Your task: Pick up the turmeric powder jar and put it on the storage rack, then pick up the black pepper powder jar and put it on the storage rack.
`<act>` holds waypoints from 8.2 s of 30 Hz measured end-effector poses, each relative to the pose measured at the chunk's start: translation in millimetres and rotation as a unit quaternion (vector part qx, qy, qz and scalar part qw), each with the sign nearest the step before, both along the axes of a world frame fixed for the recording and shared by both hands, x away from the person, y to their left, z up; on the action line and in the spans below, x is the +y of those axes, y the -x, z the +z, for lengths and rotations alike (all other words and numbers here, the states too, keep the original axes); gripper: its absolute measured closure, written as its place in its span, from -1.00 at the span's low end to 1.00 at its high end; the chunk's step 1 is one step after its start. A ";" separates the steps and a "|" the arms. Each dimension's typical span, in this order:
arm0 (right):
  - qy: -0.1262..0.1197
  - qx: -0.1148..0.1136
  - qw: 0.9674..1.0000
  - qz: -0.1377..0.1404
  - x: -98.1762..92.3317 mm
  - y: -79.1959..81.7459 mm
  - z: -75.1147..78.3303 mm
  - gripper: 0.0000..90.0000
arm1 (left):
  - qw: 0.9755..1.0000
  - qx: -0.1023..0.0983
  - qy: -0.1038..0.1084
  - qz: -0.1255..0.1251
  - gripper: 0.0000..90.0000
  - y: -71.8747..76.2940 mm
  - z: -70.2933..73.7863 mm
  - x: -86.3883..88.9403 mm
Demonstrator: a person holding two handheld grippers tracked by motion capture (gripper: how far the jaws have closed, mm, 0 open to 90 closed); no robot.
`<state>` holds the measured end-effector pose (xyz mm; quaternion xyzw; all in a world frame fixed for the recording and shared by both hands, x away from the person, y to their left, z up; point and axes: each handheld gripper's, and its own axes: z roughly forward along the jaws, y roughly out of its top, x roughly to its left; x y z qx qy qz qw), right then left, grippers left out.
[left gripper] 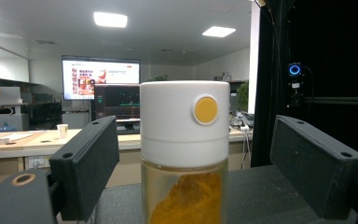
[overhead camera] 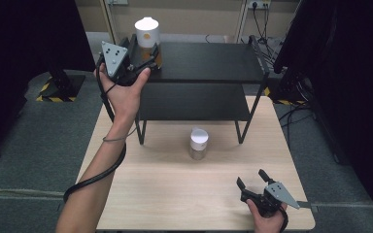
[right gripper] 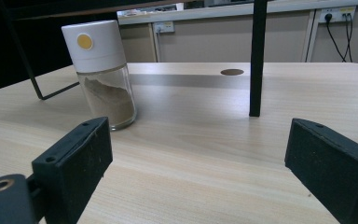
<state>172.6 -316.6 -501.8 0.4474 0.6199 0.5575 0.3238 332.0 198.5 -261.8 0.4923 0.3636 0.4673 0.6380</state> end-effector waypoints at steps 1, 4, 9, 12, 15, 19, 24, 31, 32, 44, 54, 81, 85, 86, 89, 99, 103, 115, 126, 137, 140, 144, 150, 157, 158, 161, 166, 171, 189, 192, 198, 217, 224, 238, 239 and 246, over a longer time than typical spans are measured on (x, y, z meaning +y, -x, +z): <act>0.000 0.000 1.000 0.000 -0.1 0.1 0.1 -0.83 | 1.000 -0.001 0.000 -0.001 -0.67 1.9 -1.5 0.0; -0.001 0.000 1.000 0.000 -0.2 0.2 -0.1 -0.83 | 1.000 0.000 -0.004 -0.007 -0.67 8.1 -6.4 0.9; -0.001 0.000 1.000 0.000 -0.3 0.0 0.1 -0.83 | 1.000 0.004 0.010 -0.022 -0.66 14.9 -16.8 5.0; -0.001 0.000 1.000 0.000 -0.4 0.0 0.0 -0.83 | 1.000 0.006 0.007 -0.026 -0.67 18.3 -22.5 6.1; -0.001 0.000 1.000 0.000 -0.2 0.0 0.1 -0.83 | 1.000 0.006 0.006 -0.030 -0.67 21.6 -28.3 6.5; -0.002 0.000 1.000 -0.001 -0.3 0.1 -0.1 -0.83 | 0.999 0.006 0.005 -0.031 -0.67 27.5 -35.6 7.1; -0.001 0.001 1.000 0.000 -0.2 -0.1 0.2 -0.83 | 0.999 0.004 0.005 -0.039 -0.67 37.3 -44.5 10.1; -0.001 0.001 1.000 -0.001 -0.1 0.0 0.1 -0.83 | 0.999 0.003 0.001 -0.049 -0.67 51.3 -58.2 14.1; -0.001 0.001 1.000 -0.001 0.0 0.1 0.1 -0.83 | 0.999 0.003 0.001 -0.051 -0.67 53.5 -60.6 14.5; -0.005 0.000 1.000 -0.002 -0.5 0.5 -0.5 -0.83 | 0.998 0.015 0.011 -0.061 -0.68 71.8 -91.0 16.5; -0.003 0.001 1.000 -0.002 -0.3 0.2 -0.1 -0.83 | 0.996 0.033 0.017 -0.077 -0.70 83.7 -124.5 16.8; -0.002 0.000 1.000 -0.003 0.2 0.7 -0.2 -0.83 | 0.994 0.054 -0.003 -0.100 -0.72 99.3 -184.2 22.8; -0.002 0.000 1.000 -0.003 0.2 0.8 -0.4 -0.83 | 0.993 0.065 -0.003 -0.099 -0.72 100.1 -193.8 23.4; -0.002 0.000 1.000 -0.003 0.1 0.8 -0.4 -0.83 | 0.993 0.067 -0.003 -0.100 -0.72 100.5 -195.4 23.5; -0.003 0.000 1.000 -0.003 0.1 0.7 -0.2 -0.83 | 0.992 0.073 -0.003 -0.103 -0.72 103.0 -202.1 23.6; -0.002 0.000 1.000 -0.003 0.2 0.8 -0.3 -0.83 | 0.989 0.099 -0.012 -0.111 -0.73 105.8 -221.8 24.7; -0.003 0.000 1.000 -0.003 0.0 0.9 -0.5 -0.83 | 0.987 0.110 -0.013 -0.113 -0.73 106.5 -228.7 25.7; -0.002 -0.001 1.000 -0.001 -0.2 0.7 -0.4 -0.83 | 0.984 0.138 -0.002 -0.117 -0.73 110.8 -250.2 30.1; -0.001 -0.001 1.000 0.000 -0.4 0.7 -0.6 -0.83 | 0.981 0.155 0.002 -0.112 -0.74 109.7 -264.4 32.3; 0.001 0.000 1.000 0.000 0.0 0.5 0.1 -0.83 | 0.980 0.161 0.003 -0.115 -0.74 107.6 -267.1 34.5; 0.003 -0.001 1.000 0.000 0.4 0.6 0.1 -0.83 | 0.980 0.160 -0.001 -0.117 -0.74 107.5 -266.9 33.9; 0.002 -0.001 1.000 -0.001 0.4 0.7 0.0 -0.83 | 0.980 0.160 -0.004 -0.116 -0.74 107.5 -266.6 33.4; 0.001 -0.001 1.000 -0.002 0.7 1.0 -0.2 -0.83 | 0.981 0.157 -0.005 -0.116 -0.75 108.3 -267.1 32.9; 0.004 0.001 1.000 0.000 0.9 0.0 1.1 -0.83 | 0.981 0.158 -0.006 -0.116 -0.75 108.0 -266.8 33.0; 0.004 0.001 1.000 0.000 0.9 0.1 1.0 -0.83 | 0.980 0.158 -0.006 -0.116 -0.75 107.9 -266.7 33.0; 0.005 0.000 1.000 0.001 0.9 0.4 0.7 -0.83 | 0.980 0.159 -0.006 -0.116 -0.75 107.9 -266.5 32.8; 0.007 -0.002 1.000 0.001 1.0 0.6 0.4 -0.83 | 0.981 0.157 -0.009 -0.116 -0.75 108.0 -266.7 32.4; 0.013 0.000 1.000 0.006 1.3 -0.5 1.9 -0.83 | 0.981 0.156 -0.009 -0.117 -0.75 108.0 -267.0 32.4; 0.014 -0.023 0.999 0.032 15.4 -13.5 28.6 -0.84 | 0.980 0.159 -0.006 -0.117 -0.75 107.4 -266.5 32.6; 0.009 -0.033 0.998 0.046 25.2 -22.7 34.5 -0.84 | 0.980 0.159 -0.006 -0.117 -0.75 107.3 -266.5 32.8; 0.016 -0.043 0.996 0.072 52.1 -47.1 41.9 -0.84 | 0.980 0.158 -0.007 -0.118 -0.75 107.4 -266.6 32.9; 0.043 -0.024 0.994 0.102 100.7 -110.4 45.3 -0.83 | 0.980 0.156 -0.009 -0.120 -0.76 107.4 -266.9 33.1; 0.050 -0.018 0.994 0.093 110.7 -120.8 46.1 -0.77 | 0.980 0.157 -0.011 -0.120 -0.76 107.2 -266.5 32.9; 0.065 0.003 0.994 0.093 124.2 -137.9 45.3 -0.59 | 0.980 0.157 -0.010 -0.121 -0.76 107.1 -266.7 33.3; 0.066 0.005 0.994 0.092 125.1 -138.6 44.8 -0.57 | 0.980 0.157 -0.010 -0.121 -0.76 107.1 -266.7 33.3; 0.067 0.007 0.994 0.087 131.5 -139.0 40.2 -0.48 | 0.980 0.158 -0.009 -0.122 -0.76 106.7 -266.4 33.6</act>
